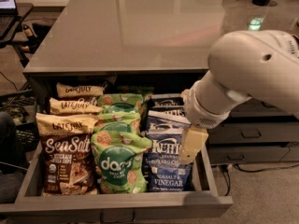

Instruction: Pick blue chip bag from top drawer and place on counter

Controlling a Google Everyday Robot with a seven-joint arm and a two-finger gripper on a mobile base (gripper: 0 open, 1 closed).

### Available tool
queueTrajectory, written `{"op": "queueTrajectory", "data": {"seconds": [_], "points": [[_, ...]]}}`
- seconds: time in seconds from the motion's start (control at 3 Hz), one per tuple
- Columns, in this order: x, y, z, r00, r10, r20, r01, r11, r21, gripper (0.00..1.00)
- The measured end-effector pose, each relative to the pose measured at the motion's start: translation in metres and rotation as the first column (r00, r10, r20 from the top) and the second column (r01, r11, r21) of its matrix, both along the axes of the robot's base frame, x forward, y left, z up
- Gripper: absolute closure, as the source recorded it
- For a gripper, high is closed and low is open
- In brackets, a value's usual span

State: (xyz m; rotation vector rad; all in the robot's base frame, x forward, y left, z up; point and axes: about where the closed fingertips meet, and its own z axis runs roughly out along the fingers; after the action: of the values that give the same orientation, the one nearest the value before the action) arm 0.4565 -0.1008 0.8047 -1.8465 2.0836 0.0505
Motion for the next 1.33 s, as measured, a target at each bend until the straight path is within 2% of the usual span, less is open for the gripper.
{"op": "queueTrajectory", "data": {"seconds": [0.33, 0.67, 1.33], "points": [[0.014, 0.019, -0.016, 0.9999, 0.010, -0.005, -0.010, 1.000, 0.020, 0.00], [0.021, 0.029, -0.031, 0.9996, 0.012, -0.026, -0.012, 0.999, 0.033, 0.00], [0.011, 0.052, -0.056, 0.9955, 0.029, -0.091, -0.024, 0.998, 0.053, 0.07]]}}
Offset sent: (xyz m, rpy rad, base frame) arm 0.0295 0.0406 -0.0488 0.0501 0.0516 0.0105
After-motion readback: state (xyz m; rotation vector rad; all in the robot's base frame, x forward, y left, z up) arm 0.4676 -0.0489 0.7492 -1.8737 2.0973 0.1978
